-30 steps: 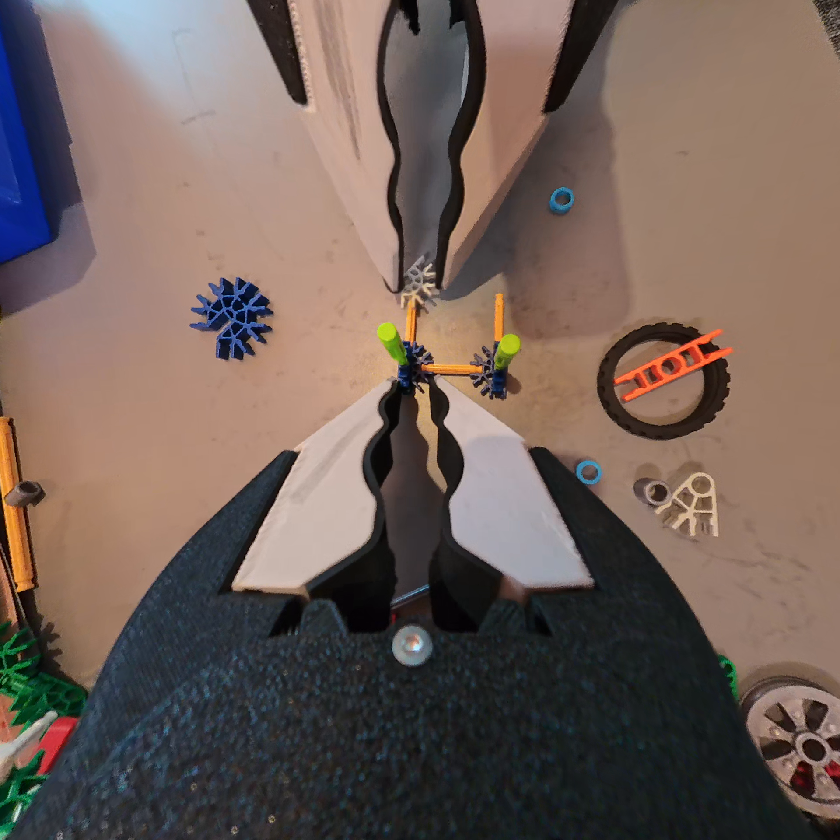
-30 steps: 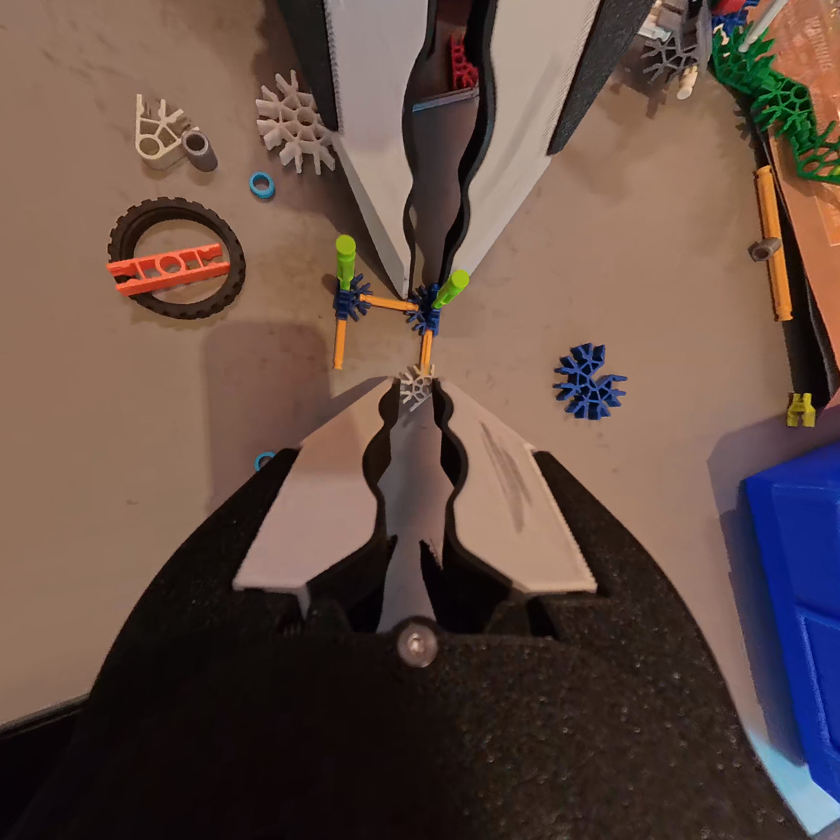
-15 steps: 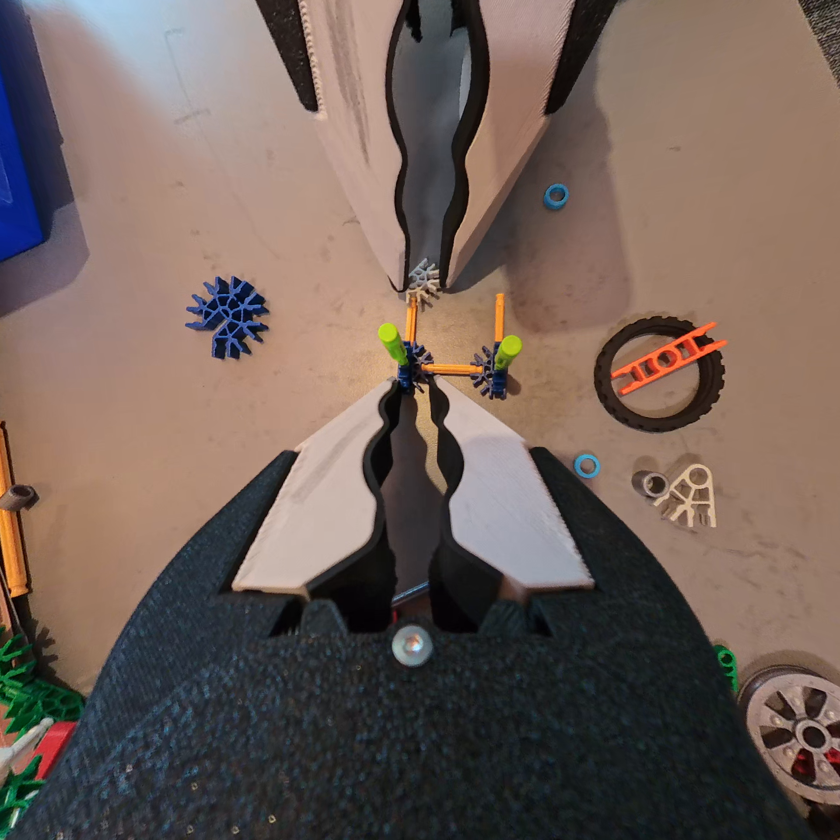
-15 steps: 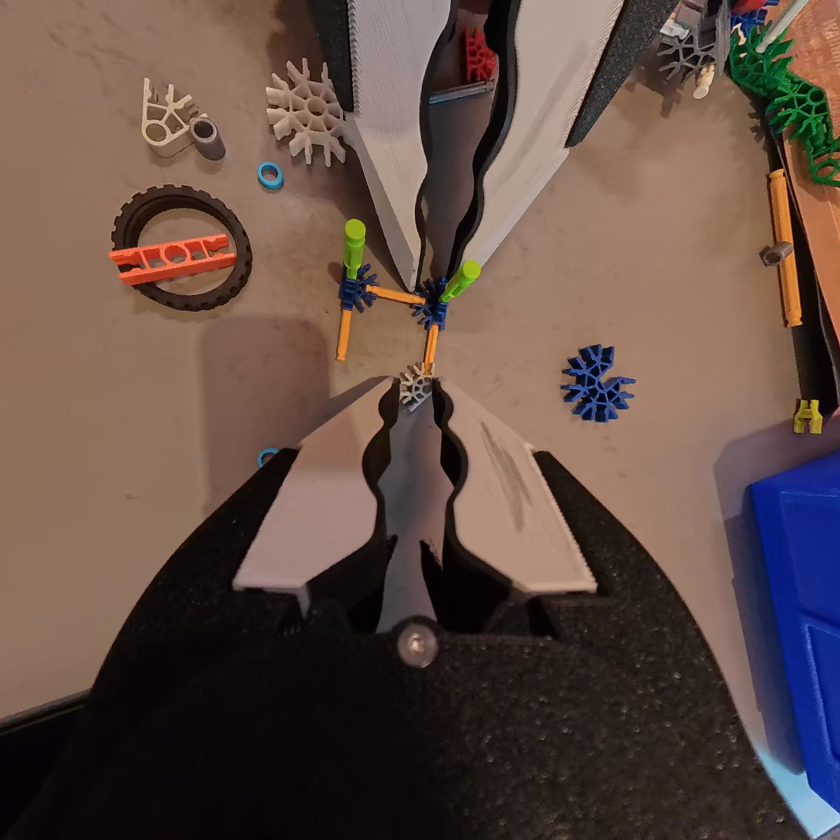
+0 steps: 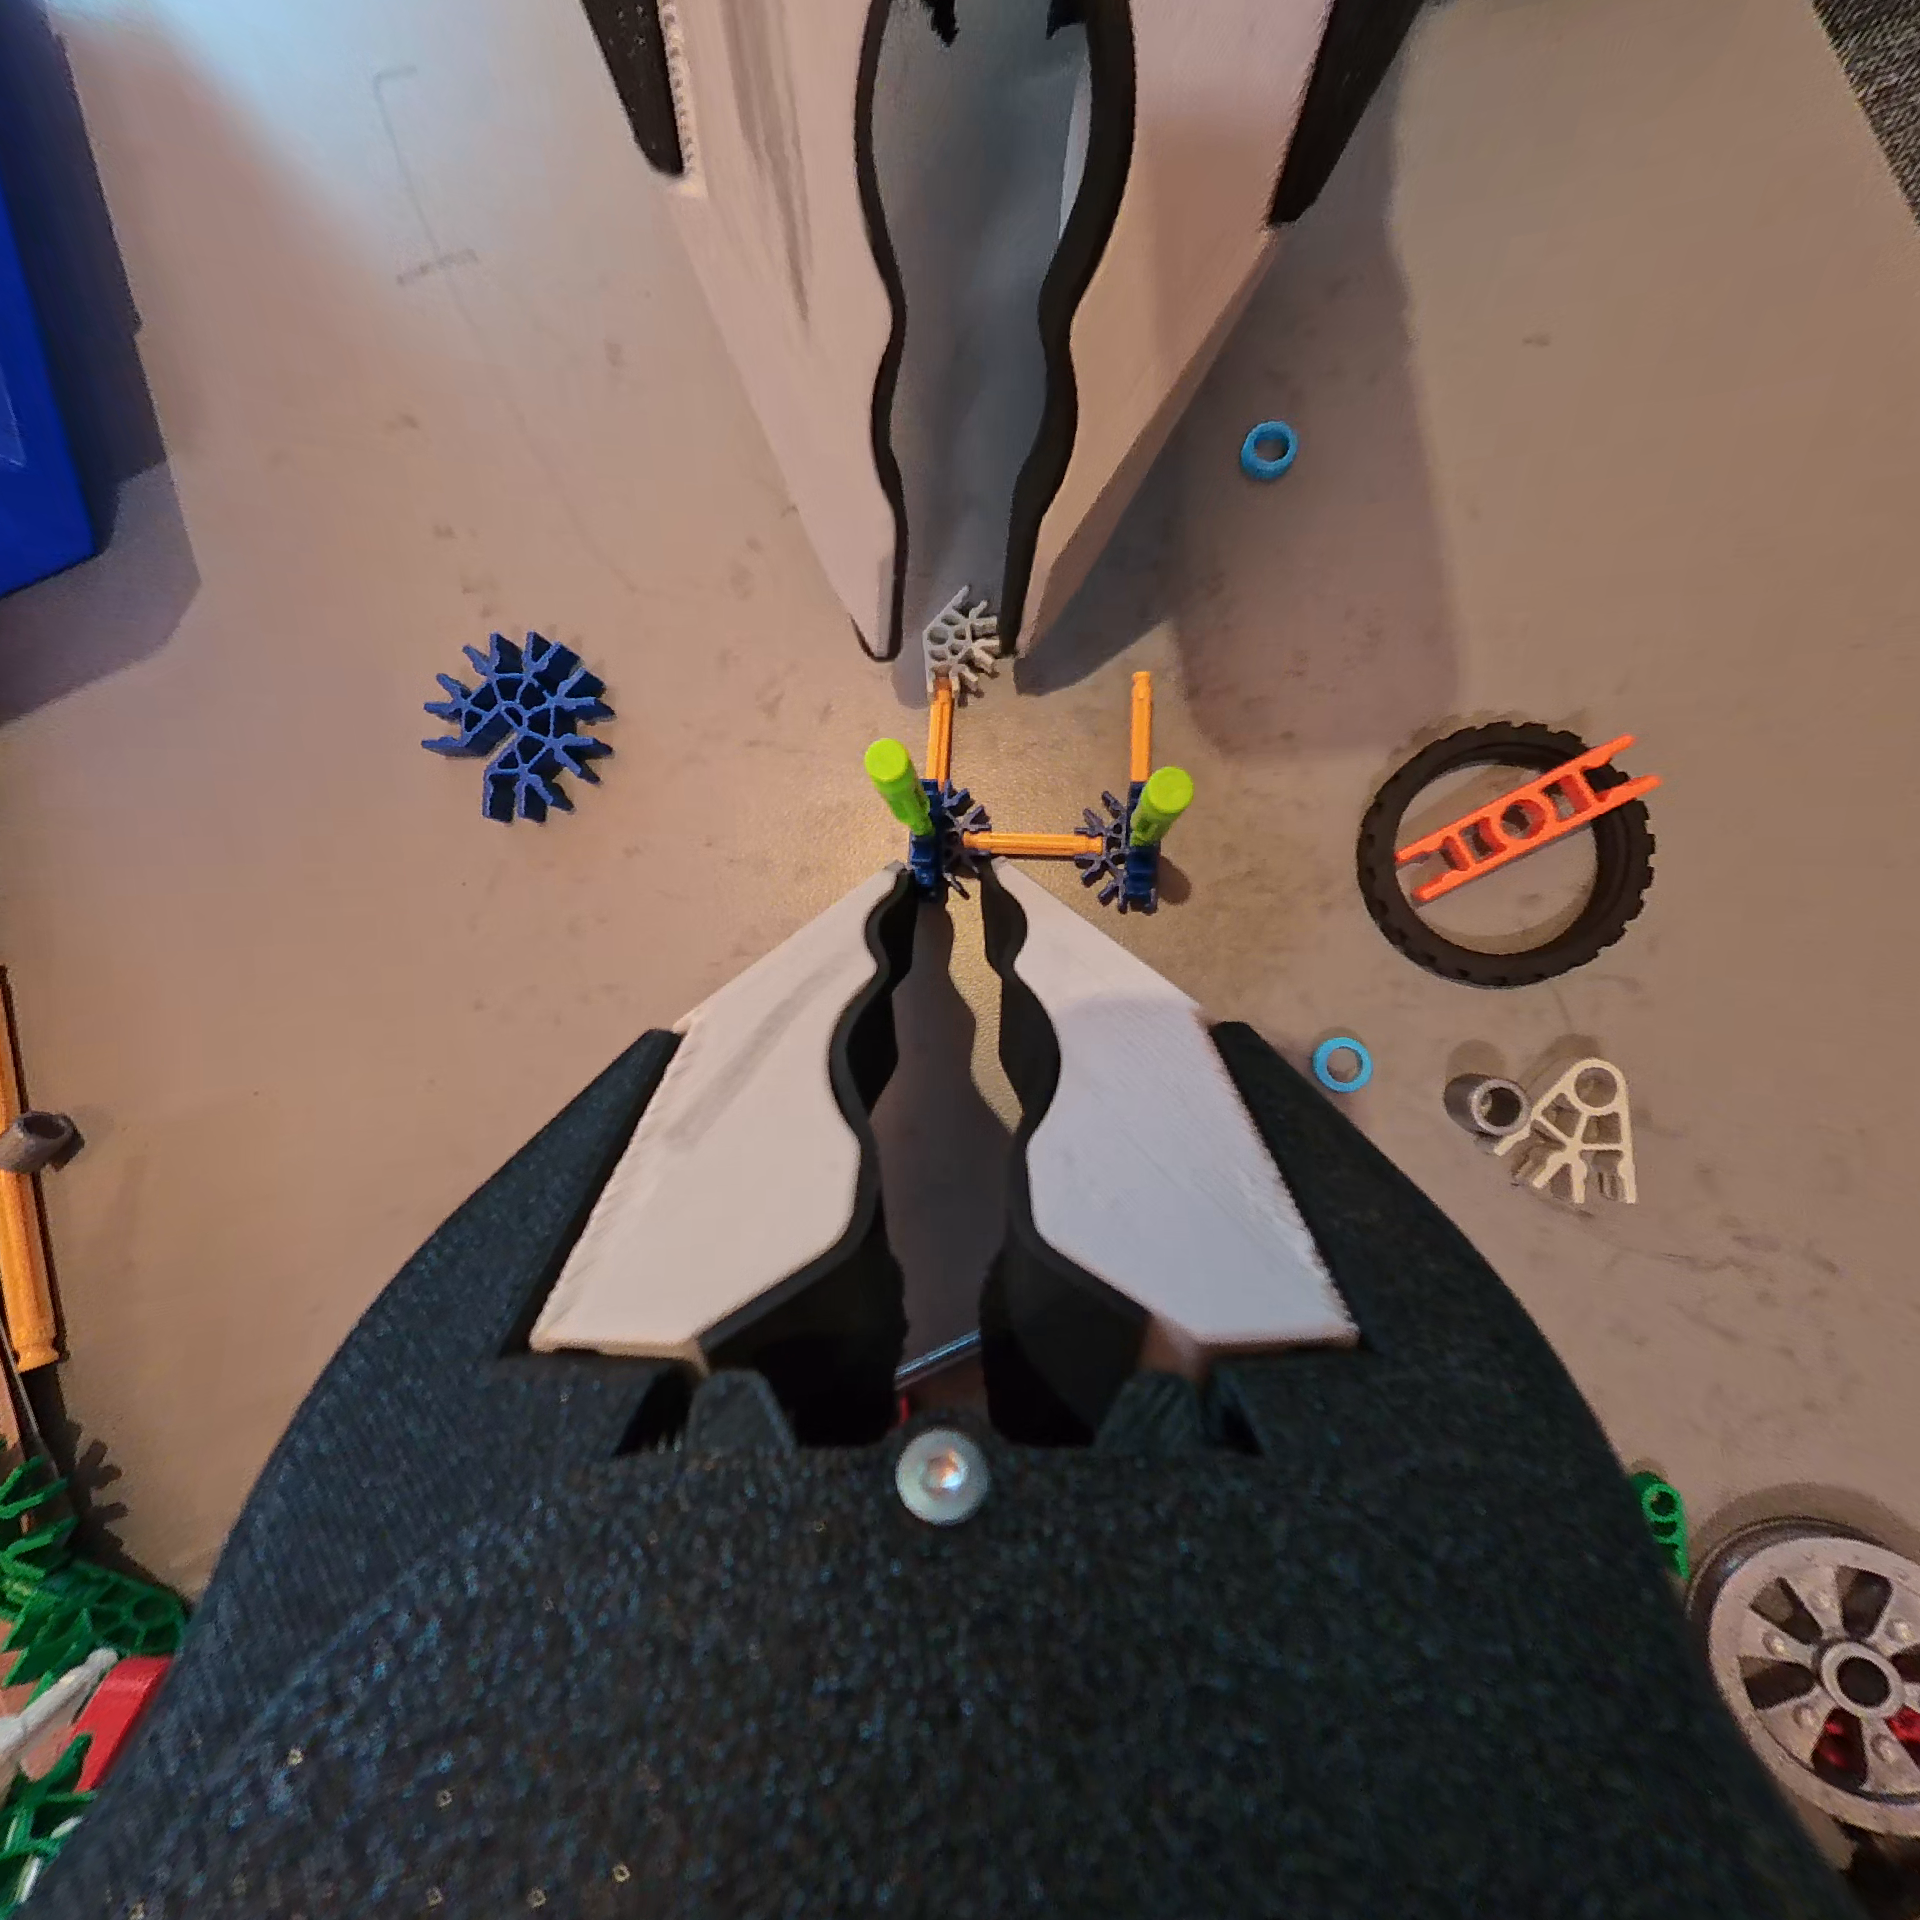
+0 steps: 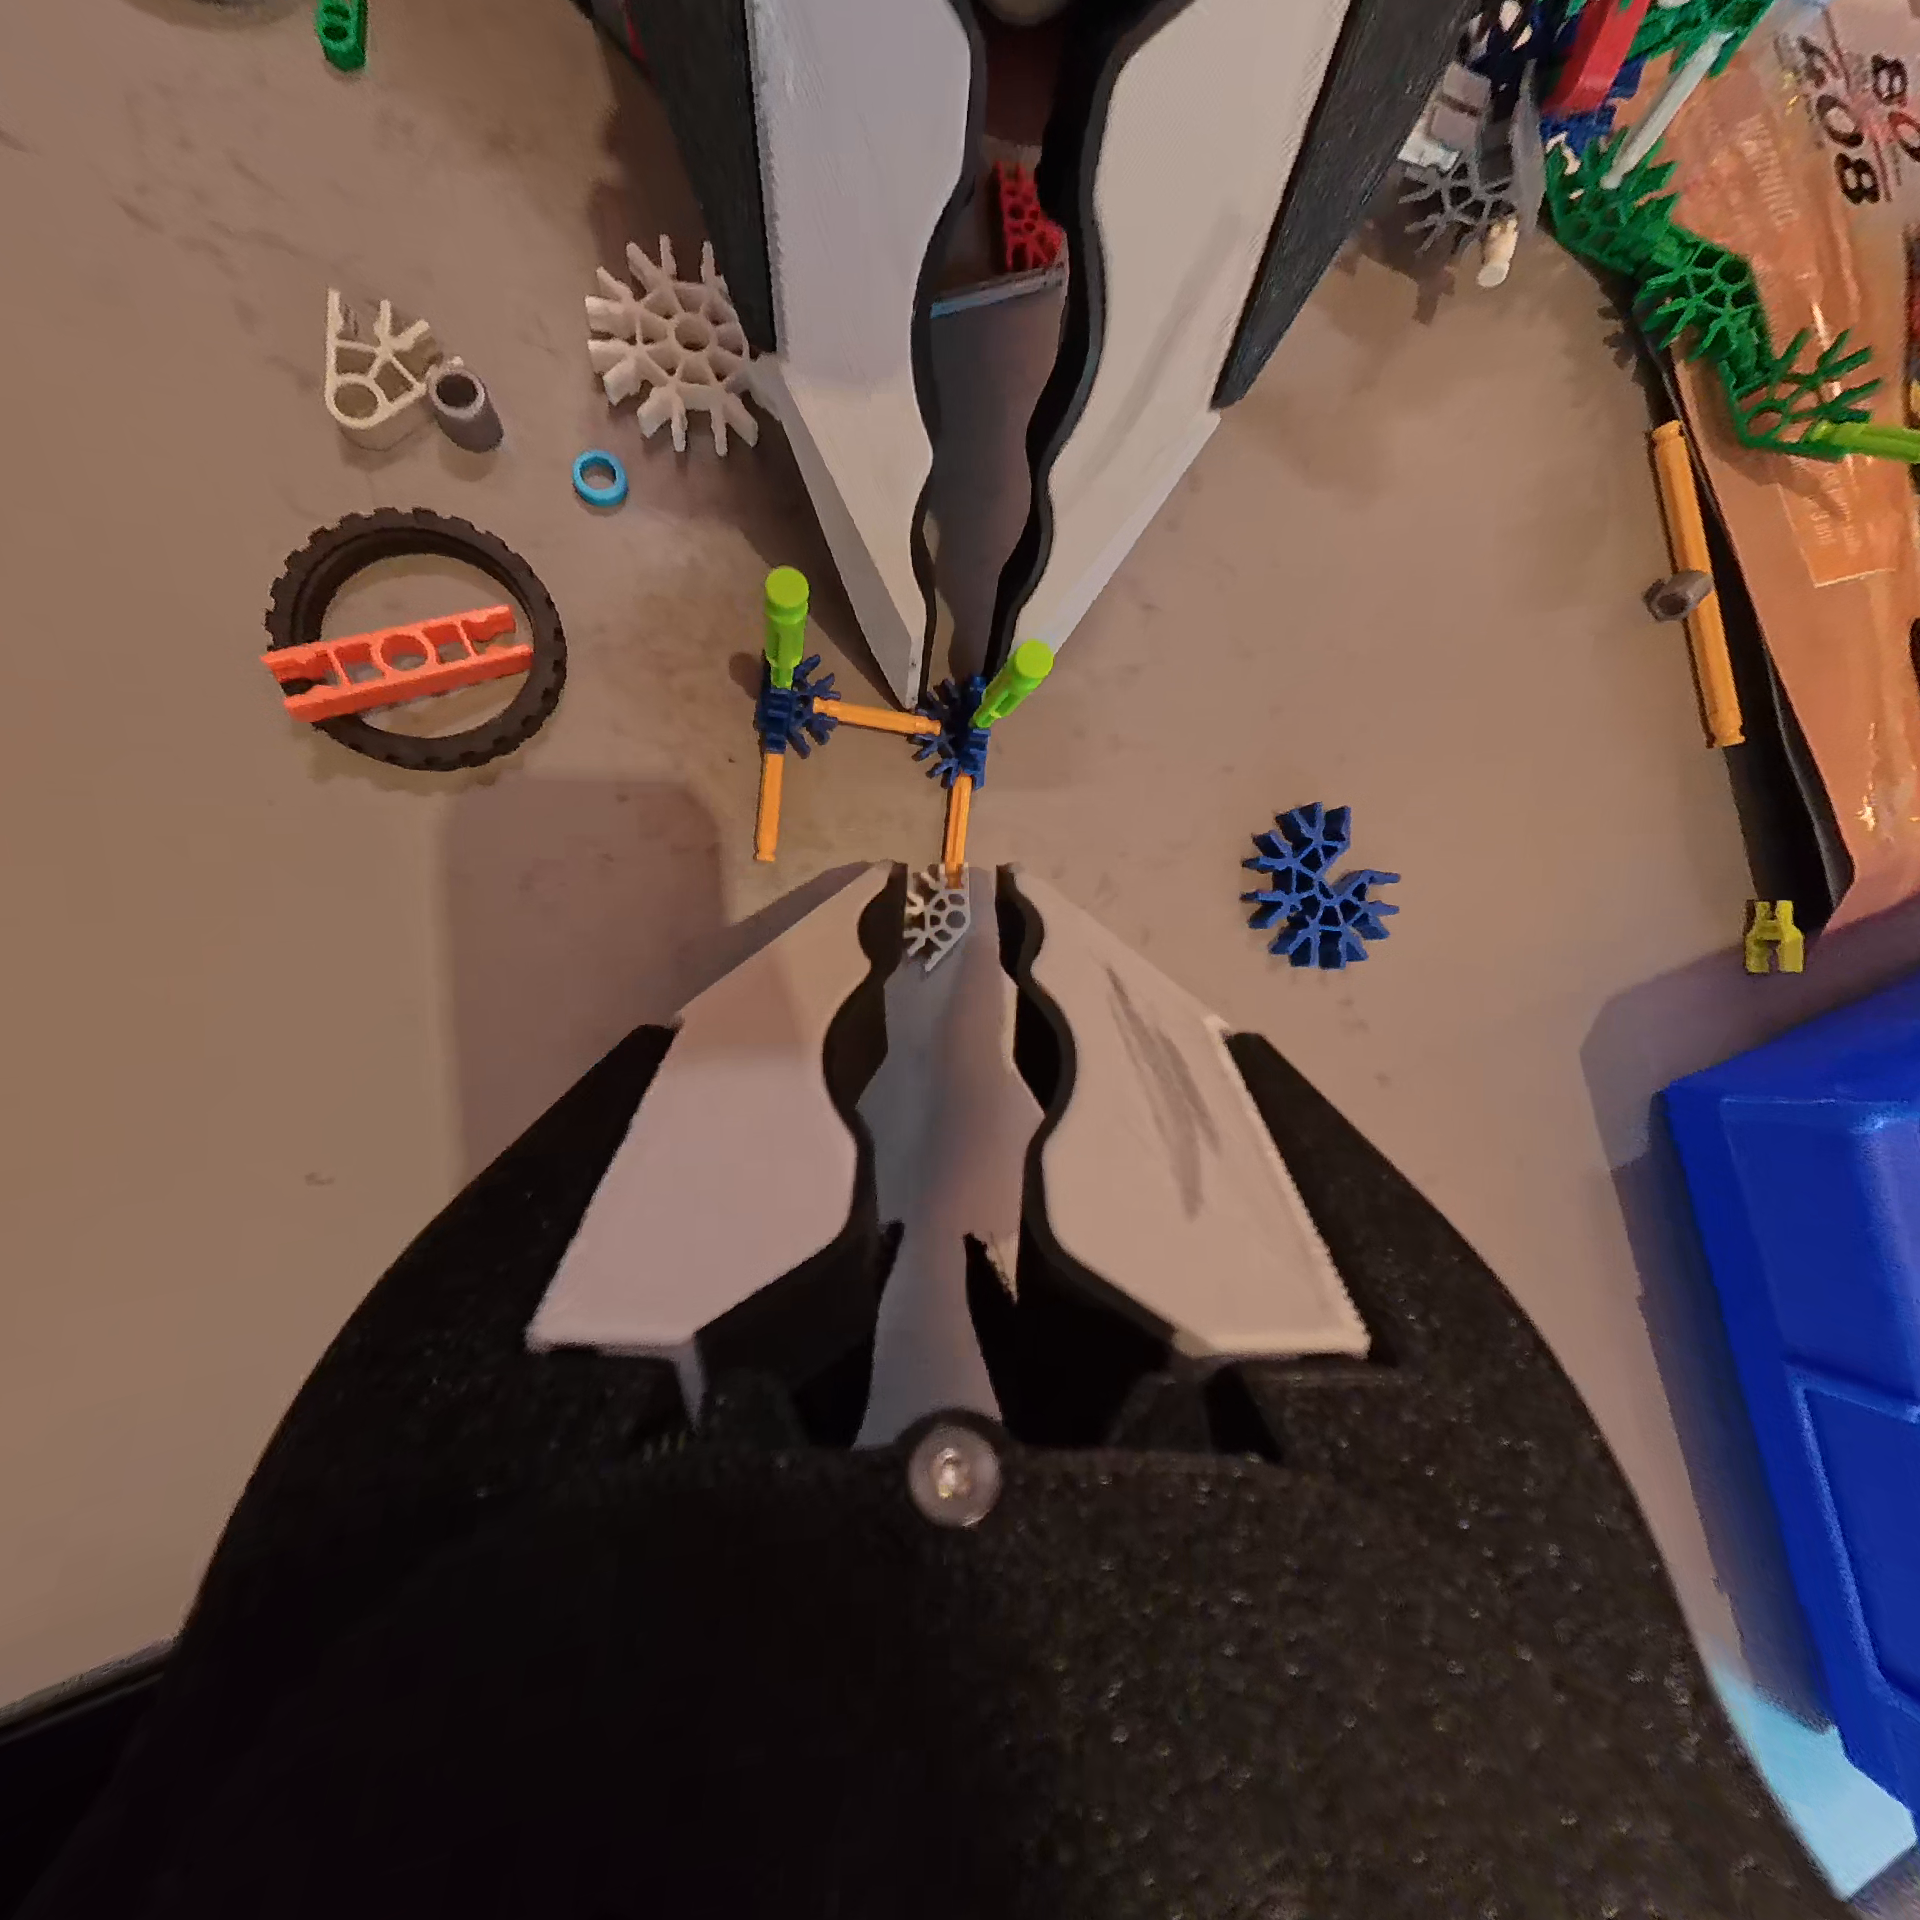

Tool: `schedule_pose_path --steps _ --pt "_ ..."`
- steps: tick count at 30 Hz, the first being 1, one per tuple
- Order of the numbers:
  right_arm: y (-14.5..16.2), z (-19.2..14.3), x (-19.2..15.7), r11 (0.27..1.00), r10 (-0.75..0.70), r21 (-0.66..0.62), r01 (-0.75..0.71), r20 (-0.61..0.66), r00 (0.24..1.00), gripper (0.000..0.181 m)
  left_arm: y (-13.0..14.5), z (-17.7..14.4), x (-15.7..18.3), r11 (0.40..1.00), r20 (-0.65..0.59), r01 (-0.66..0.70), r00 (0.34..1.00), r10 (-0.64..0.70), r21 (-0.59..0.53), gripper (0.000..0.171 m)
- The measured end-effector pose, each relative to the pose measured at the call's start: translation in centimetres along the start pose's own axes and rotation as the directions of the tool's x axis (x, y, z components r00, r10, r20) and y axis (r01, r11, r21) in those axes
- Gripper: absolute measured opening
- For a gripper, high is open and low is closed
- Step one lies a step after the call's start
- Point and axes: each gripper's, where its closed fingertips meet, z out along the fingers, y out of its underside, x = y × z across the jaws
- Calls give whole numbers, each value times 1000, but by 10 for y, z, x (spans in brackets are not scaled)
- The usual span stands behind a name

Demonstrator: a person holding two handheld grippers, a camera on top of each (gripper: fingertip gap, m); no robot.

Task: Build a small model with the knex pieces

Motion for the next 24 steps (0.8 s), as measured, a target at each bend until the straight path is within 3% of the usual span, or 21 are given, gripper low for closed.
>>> schedule_pose_path --steps 6,24 --pt "3 4 2 1000 26 -15 -26 6 1000 0 0 0 0 1000 1 -2 1000 2 -2 10" --pt "6 8 -1 992 25 -128 -16 70 997 0 0 0 0 1000 0 -1 1000 1 -9 10"
